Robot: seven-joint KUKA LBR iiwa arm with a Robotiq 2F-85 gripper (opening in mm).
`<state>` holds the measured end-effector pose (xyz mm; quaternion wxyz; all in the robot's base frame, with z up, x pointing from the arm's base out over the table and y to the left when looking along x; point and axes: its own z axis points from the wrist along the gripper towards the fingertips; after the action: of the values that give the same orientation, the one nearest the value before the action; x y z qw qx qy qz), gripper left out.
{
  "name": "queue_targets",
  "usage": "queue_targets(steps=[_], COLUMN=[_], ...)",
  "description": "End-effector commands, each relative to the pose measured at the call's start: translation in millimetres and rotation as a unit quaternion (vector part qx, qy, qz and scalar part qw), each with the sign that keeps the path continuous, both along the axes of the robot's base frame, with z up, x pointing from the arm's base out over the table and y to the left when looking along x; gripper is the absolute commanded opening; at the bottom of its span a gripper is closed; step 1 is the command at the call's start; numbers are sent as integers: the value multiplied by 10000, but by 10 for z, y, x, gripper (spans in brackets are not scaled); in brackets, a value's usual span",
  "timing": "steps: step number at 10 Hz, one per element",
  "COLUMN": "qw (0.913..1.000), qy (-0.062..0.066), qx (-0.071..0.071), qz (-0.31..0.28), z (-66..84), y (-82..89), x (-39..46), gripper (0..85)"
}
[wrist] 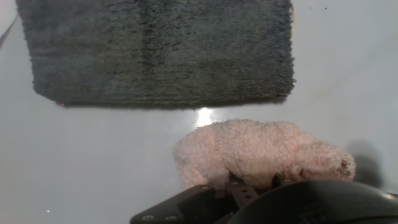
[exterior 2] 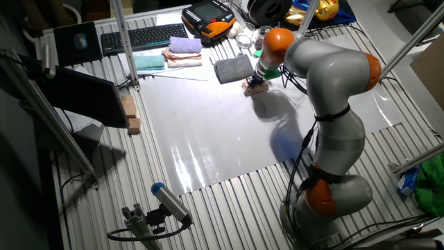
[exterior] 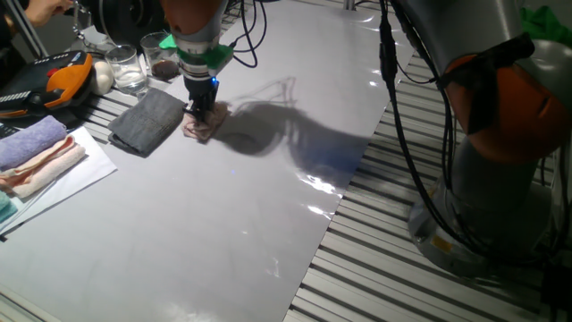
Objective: Clean the table with a cloth
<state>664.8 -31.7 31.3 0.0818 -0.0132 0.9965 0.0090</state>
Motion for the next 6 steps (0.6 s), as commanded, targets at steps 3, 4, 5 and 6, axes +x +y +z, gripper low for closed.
queue_targets(steps=[3,4,5,6], qw=[10000,9999,9999,9999], qy=[27,20,5,5], qx=[-18,-20,-15,-26], qz=[-75,-113,-144,-166], z=[25,5,-4,0], y=[126,185,248,303], x=[-19,-28,-37,-50], gripper=[0,0,0,0])
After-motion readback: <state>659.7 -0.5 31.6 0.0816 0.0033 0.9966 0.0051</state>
